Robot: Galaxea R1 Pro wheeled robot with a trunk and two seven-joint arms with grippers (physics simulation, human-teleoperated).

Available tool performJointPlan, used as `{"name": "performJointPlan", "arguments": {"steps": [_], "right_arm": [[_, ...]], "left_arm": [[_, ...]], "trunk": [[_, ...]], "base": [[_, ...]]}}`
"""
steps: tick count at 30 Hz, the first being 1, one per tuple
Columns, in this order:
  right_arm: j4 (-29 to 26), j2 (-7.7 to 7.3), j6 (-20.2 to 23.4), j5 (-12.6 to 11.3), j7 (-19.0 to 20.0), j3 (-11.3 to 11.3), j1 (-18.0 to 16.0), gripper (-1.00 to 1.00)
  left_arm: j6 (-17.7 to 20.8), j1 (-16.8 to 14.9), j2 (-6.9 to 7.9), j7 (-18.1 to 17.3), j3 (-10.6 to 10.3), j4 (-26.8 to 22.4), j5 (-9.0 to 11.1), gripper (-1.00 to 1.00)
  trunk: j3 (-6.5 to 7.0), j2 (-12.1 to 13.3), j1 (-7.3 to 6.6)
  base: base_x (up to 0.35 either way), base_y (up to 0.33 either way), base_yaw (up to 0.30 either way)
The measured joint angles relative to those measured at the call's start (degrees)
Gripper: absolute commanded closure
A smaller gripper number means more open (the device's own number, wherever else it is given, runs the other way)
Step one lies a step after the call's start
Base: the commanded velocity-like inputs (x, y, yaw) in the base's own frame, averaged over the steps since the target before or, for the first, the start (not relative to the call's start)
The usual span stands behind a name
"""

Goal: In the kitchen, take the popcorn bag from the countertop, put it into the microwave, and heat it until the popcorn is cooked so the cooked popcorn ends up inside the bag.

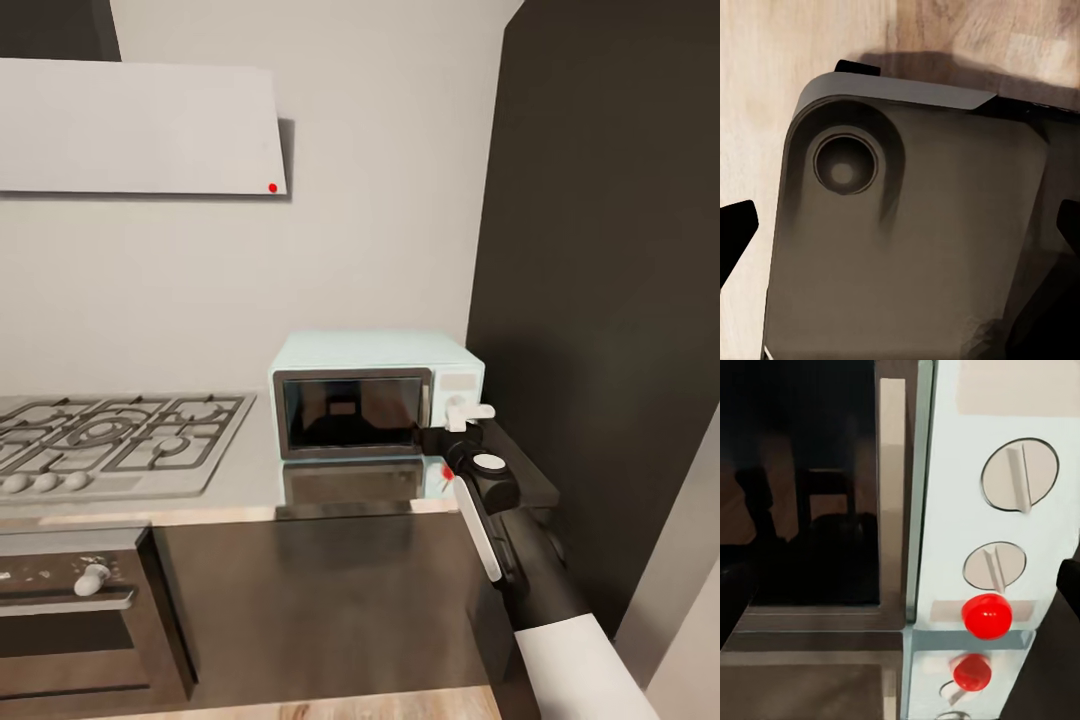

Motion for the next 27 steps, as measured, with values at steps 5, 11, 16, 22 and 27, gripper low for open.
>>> {"name": "performJointPlan", "arguments": {"steps": [5, 11, 16, 22, 27], "right_arm": [[0.00, 0.00, 0.00, 0.00, 0.04, 0.00, 0.00, -1.00], [0.00, 0.08, 0.00, -0.07, 0.05, 0.00, 0.00, -1.00], [0.00, 0.09, 0.00, -0.12, 0.08, 0.03, 0.00, -1.00], [2.16, 0.01, -0.08, 0.10, 0.15, 0.16, 0.00, -1.00], [2.53, -0.01, -0.10, 0.23, 0.14, 0.15, 0.00, -1.00]], "left_arm": [[0.00, 0.00, 0.00, 0.00, 0.00, -0.01, 0.00, -1.00], [0.00, 0.00, 0.00, 0.00, 0.00, -0.02, 0.00, -1.00], [0.00, 0.00, 0.00, 0.00, 0.00, 0.00, 0.00, -1.00], [0.00, 0.00, 0.00, 0.00, 0.00, -0.04, 0.00, -1.00], [0.00, 0.00, 0.00, 0.00, 0.01, -0.04, 0.01, -1.00]], "trunk": [[0.00, 0.00, 0.00], [0.00, 0.00, 0.00], [0.00, 0.00, 0.01], [0.00, 0.00, 0.02], [0.00, 0.01, 0.02]], "base": [[0.171, 0.000, 0.000], [0.155, 0.000, 0.000], [0.117, 0.000, 0.000], [0.020, 0.003, 0.000], [0.001, 0.096, 0.000]]}}
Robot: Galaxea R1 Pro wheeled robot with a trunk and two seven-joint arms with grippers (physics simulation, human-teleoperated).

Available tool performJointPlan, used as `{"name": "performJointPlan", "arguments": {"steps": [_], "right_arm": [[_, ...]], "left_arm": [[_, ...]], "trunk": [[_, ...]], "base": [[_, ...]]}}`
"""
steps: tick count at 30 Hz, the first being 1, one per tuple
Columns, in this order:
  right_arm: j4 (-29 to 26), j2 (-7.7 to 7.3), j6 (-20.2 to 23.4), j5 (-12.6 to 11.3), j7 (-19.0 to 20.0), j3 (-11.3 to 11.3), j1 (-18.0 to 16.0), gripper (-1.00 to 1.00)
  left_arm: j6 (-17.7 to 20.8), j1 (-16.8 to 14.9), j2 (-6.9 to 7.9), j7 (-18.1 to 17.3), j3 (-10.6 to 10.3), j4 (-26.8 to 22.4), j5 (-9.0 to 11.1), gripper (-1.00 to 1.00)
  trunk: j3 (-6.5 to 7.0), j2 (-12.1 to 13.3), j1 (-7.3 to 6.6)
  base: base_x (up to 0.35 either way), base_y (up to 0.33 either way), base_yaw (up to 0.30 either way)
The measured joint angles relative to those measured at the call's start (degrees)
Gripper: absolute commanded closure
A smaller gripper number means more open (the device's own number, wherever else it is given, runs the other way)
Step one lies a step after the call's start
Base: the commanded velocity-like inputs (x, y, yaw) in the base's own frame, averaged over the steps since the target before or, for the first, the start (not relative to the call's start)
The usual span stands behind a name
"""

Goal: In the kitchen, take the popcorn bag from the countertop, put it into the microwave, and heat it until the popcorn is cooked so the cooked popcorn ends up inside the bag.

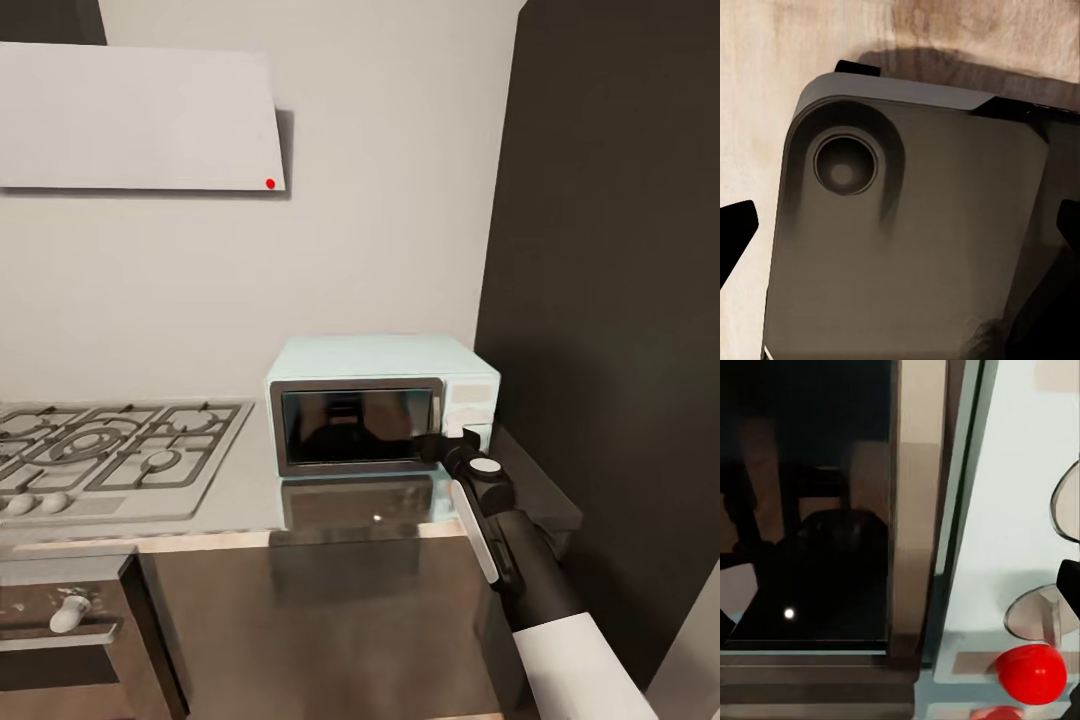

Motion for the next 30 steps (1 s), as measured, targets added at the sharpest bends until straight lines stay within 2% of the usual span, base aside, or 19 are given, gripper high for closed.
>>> {"name": "performJointPlan", "arguments": {"steps": [16, 22, 30], "right_arm": [[-0.01, -0.17, -1.01, 0.16, -0.08, -0.06, 0.00, -1.00], [0.02, -0.17, -1.28, 0.24, -0.08, -0.06, -0.01, -1.00], [0.02, -0.25, -1.32, 0.33, -0.09, -0.06, 0.00, -1.00]], "left_arm": [[0.00, 0.00, 0.00, 0.00, 0.00, -0.03, -0.01, -1.00], [0.00, 0.00, 0.00, 0.00, -0.01, 0.03, -0.01, -1.00], [0.00, 0.00, 0.00, 0.00, -0.01, 0.02, -0.01, -1.00]], "trunk": [[0.00, 0.00, 0.00], [0.00, -0.01, -0.02], [0.00, 0.00, 0.00]], "base": [[0.001, 0.006, 0.000], [0.143, 0.000, 0.000], [0.020, 0.000, 0.000]]}}
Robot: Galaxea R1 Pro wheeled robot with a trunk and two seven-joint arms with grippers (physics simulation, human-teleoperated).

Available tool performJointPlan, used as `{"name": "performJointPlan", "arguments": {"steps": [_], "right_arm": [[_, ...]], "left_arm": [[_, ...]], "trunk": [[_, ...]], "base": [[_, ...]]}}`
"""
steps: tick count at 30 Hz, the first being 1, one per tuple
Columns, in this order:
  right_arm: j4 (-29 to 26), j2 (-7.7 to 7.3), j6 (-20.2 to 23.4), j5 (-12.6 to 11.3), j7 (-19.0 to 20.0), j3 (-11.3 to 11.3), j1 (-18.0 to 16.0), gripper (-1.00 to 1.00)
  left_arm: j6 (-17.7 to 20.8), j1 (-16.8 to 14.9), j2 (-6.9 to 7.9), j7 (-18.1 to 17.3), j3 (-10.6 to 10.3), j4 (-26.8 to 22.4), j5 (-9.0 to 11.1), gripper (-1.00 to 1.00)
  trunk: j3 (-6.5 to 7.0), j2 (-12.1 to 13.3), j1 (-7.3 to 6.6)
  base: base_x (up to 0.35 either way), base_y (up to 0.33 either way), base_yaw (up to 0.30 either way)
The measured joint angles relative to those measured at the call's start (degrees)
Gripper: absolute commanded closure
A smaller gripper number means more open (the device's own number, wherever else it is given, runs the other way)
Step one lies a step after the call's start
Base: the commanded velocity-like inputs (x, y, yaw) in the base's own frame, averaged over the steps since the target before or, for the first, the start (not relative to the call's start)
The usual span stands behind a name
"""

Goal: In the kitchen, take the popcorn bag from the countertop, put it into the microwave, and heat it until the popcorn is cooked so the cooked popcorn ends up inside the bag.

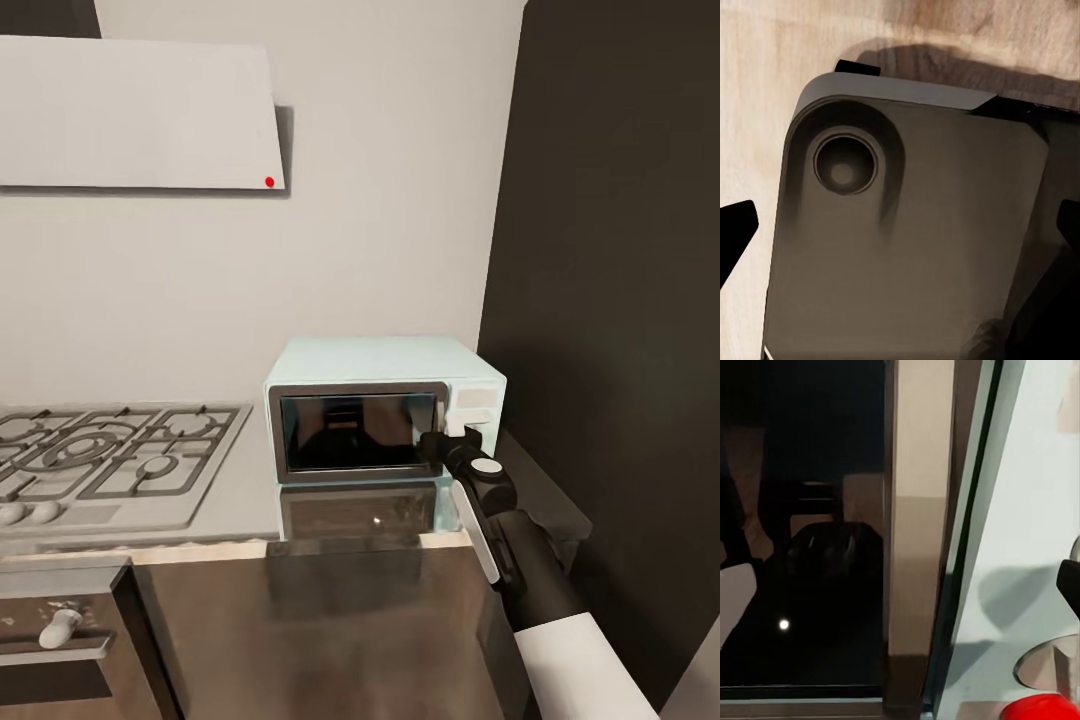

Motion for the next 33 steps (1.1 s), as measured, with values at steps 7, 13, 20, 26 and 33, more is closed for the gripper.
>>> {"name": "performJointPlan", "arguments": {"steps": [7, 13, 20, 26, 33], "right_arm": [[-0.07, 0.01, 0.00, 0.07, 0.00, 0.00, 0.00, -1.00], [0.00, 0.01, 0.04, 0.15, -0.01, 0.00, 0.00, -1.00], [0.05, -0.01, 0.00, -0.17, -0.16, 0.04, -0.01, -1.00], [0.05, -0.01, -0.01, -0.17, -0.16, 0.04, -0.01, -1.00], [0.06, 0.00, -0.01, -0.26, -0.22, 0.04, -0.01, -1.00]], "left_arm": [[0.00, 0.00, 0.00, 0.00, 0.00, 0.01, 0.00, -1.00], [0.00, 0.00, 0.00, 0.00, 0.00, -0.02, 0.00, -1.00], [0.01, 0.01, 0.00, 0.00, 0.02, -0.02, 0.00, -1.00], [0.01, 0.01, 0.00, 0.00, 0.02, 0.00, 0.00, -1.00], [0.01, 0.01, 0.00, 0.00, 0.02, 0.00, 0.00, -1.00]], "trunk": [[0.00, 0.00, 0.00], [0.00, 0.00, 0.00], [-0.01, -0.02, -0.01], [-0.01, -0.02, -0.01], [-0.01, -0.02, -0.01]], "base": [[0.000, 0.000, 0.000], [0.000, 0.000, 0.000], [0.016, 0.000, 0.000], [0.000, 0.000, 0.000], [0.000, 0.000, 0.000]]}}
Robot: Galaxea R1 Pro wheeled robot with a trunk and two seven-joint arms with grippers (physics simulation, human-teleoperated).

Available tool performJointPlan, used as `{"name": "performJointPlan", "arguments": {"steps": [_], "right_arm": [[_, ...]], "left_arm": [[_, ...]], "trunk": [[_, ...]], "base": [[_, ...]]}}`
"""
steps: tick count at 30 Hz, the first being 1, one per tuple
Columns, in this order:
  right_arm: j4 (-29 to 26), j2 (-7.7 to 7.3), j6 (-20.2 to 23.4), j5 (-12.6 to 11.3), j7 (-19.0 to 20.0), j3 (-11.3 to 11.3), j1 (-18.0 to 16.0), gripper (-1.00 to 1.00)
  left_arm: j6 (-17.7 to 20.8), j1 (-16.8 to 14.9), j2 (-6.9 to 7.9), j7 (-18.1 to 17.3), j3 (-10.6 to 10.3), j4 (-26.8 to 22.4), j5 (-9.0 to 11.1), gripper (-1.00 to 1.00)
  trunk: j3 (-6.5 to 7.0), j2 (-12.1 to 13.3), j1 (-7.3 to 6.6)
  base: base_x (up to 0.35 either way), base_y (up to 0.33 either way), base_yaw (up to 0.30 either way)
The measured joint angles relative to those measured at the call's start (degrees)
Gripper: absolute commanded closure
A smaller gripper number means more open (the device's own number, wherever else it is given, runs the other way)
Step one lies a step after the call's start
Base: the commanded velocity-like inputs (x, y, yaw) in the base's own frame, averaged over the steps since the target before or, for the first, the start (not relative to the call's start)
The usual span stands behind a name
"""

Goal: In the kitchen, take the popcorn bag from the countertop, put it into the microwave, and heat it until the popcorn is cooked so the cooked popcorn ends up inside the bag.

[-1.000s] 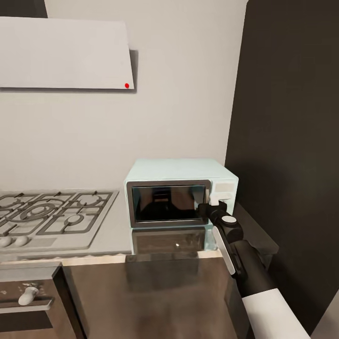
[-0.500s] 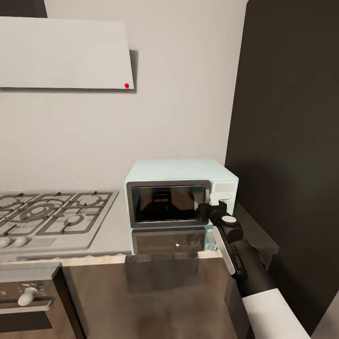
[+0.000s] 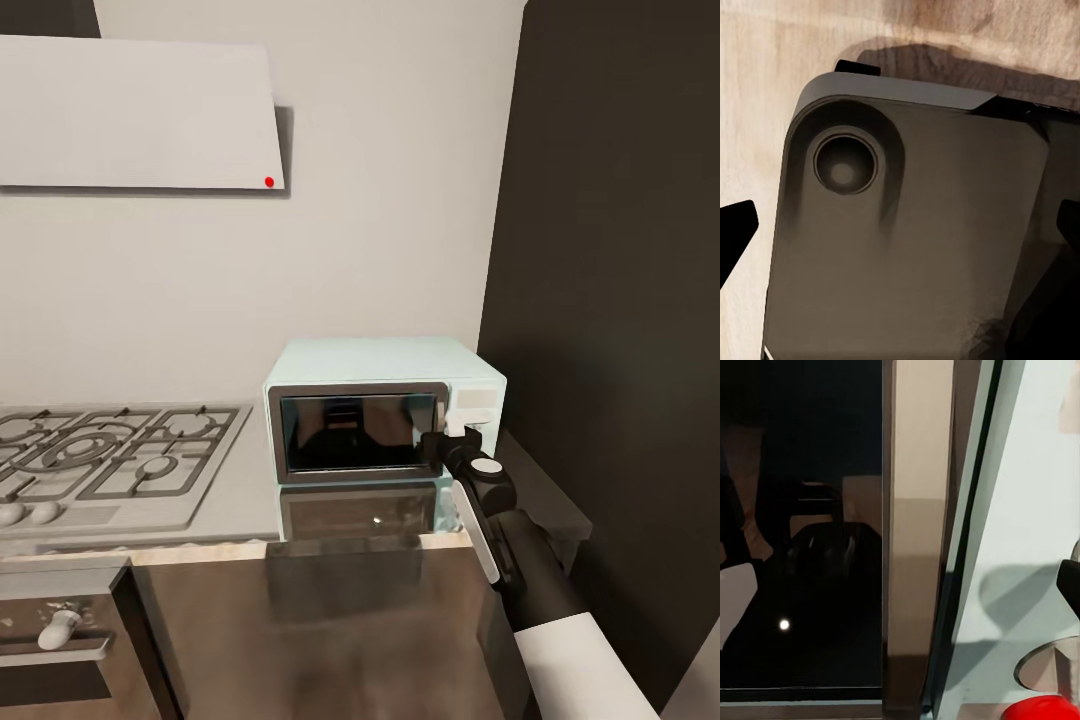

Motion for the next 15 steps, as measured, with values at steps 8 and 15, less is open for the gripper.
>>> {"name": "performJointPlan", "arguments": {"steps": [8, 15], "right_arm": [[-0.01, 0.18, 0.05, 0.38, 0.11, -0.05, 0.01, 1.00], [-0.01, 0.03, 0.03, 0.24, 0.14, -0.04, 0.00, 1.00]], "left_arm": [[0.00, 0.00, 0.00, 0.00, 0.00, 0.01, 0.00, -1.00], [0.00, 0.00, 0.00, 0.00, 0.00, 0.01, 0.00, -1.00]], "trunk": [[0.00, 0.00, 0.00], [0.00, 0.00, 0.00]], "base": [[0.000, 0.000, 0.000], [0.000, 0.000, 0.000]]}}
